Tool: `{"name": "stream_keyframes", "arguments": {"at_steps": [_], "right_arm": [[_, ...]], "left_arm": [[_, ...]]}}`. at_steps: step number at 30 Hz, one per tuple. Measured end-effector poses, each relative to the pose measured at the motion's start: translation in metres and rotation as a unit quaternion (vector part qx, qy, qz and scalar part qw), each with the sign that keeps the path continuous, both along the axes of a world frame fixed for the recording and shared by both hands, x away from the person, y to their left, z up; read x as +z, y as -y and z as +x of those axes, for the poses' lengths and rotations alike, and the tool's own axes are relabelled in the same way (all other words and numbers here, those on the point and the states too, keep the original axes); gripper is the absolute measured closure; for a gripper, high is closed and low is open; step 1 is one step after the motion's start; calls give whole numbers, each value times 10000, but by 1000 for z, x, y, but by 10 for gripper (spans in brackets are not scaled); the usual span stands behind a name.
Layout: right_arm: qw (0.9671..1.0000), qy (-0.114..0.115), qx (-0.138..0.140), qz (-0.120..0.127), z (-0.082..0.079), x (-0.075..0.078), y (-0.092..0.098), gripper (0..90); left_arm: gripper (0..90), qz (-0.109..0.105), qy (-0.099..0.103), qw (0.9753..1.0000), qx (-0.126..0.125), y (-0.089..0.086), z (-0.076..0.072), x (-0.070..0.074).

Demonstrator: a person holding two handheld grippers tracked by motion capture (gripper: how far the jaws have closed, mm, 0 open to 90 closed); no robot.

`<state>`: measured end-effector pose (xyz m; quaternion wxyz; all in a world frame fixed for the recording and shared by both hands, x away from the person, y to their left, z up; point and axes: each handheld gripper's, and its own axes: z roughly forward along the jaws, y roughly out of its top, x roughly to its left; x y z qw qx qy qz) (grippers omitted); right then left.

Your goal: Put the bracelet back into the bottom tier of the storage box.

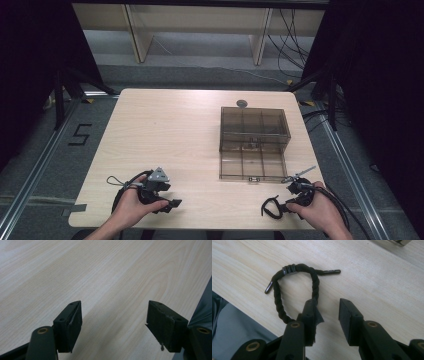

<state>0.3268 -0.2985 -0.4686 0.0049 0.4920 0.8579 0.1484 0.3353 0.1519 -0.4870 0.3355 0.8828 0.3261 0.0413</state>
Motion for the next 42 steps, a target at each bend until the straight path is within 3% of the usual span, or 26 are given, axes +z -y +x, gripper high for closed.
{"name": "stream_keyframes", "arguments": {"at_steps": [1, 2, 3, 4, 5, 10, 11, 13, 14, 15, 19, 20, 23, 29, 30, 39, 42], "right_arm": [[10000, -11, -9, -13, 0, 0, 0, 672], [10000, -10, -77, 19, -1, 0, -2, 671], [9995, -179, -241, 28, -2, 1, -4, 670], [10000, -55, -27, 19, 0, 0, -2, 671], [9999, -79, -69, -40, 0, 1, -3, 671], [9998, -93, 31, -147, 2, 0, -6, 682], [9999, -60, 54, -95, 3, 1, -7, 688], [9996, -162, -68, -212, 4, 3, -10, 700], [9996, -118, 7, -240, 5, 1, -10, 709], [9995, -117, 7, -285, 6, 2, -12, 720], [9991, -182, 78, -364, 9, 7, -17, 750], [9989, -201, 89, -407, 10, 7, -18, 755], [9977, -233, 142, -628, 14, 10, -20, 762], [9971, -399, 191, -621, 19, 13, -28, 764], [9973, -365, 195, -605, 20, 12, -29, 765], [9954, -580, 317, -697, 22, 7, -36, 766], [9951, -624, 334, -691, 22, 6, -37, 776]], "left_arm": [[287, -122, -14, 9999, 52, 2, -1, -1], [287, -52, 16, 10000, 25, 1, -1, 0], [287, -63, -23, 10000, 50, 2, -2, 0], [287, -89, -7, 10000, 9, 2, -3, 1], [286, -20, -2, 10000, -42, 1, -2, 2], [287, -99, -5, 9999, -16, 4, -4, 1], [286, -13, 12, 9999, -161, 3, -4, 2], [286, -77, 6, 10000, -61, 6, -5, 1], [287, 16, 26, 9997, -222, 5, -5, 3], [287, -61, -18, 9998, -170, 7, -6, 2], [287, -20, -42, 9997, -237, 7, -6, 3], [287, 1, 29, 9997, -248, 7, -6, 3], [287, -56, -6, 9998, -195, 7, -7, 3], [286, -10, 19, 9997, -252, 6, -6, 3], [287, -137, 12, 9998, -131, 8, -7, 2], [286, -8, 11, 9997, -245, 6, -6, 3], [286, -61, 0, 9998, -180, 7, -7, 2]]}}
